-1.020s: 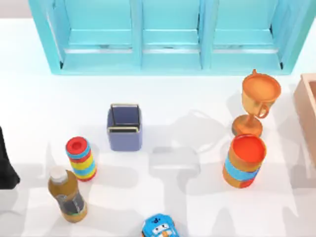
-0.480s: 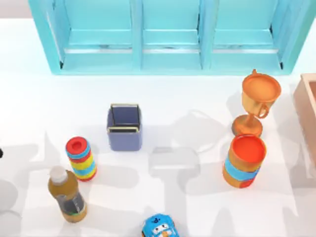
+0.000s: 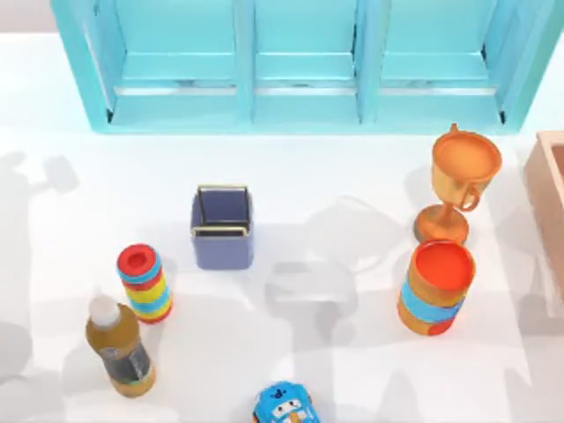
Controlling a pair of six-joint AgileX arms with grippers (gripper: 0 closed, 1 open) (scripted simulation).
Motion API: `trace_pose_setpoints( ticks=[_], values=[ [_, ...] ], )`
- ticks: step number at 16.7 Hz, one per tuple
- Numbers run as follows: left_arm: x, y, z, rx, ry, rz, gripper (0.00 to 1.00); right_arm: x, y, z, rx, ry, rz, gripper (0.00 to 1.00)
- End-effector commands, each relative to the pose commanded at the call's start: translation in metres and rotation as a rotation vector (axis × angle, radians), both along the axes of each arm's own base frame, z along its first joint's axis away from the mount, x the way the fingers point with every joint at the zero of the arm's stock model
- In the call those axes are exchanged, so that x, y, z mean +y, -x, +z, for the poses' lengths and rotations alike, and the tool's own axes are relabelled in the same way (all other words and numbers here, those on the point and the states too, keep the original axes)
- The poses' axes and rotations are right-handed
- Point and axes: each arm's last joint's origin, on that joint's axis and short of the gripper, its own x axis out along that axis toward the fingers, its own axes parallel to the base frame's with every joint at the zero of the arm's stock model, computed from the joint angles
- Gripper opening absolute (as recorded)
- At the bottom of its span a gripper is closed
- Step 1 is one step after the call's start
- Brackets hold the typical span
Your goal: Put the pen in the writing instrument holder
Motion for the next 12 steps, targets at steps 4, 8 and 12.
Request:
trace_pose_setpoints(
  ticks=[4,8,12],
  values=[
    [0.062,-0.086,-0.019,0.23,0.242,0.136,1.0,0.0,0.0,0.0,0.0,0.0,0.0,1.0],
    [0.127,-0.145,-0.073,0.41,0.46,0.278,1.0,0.0,0.0,0.0,0.0,0.0,0.0,1.0],
    [0.172,-0.169,-0.122,0.516,0.61,0.383,1.0,0.0,0.0,0.0,0.0,0.0,0.0,1.0]
  ],
)
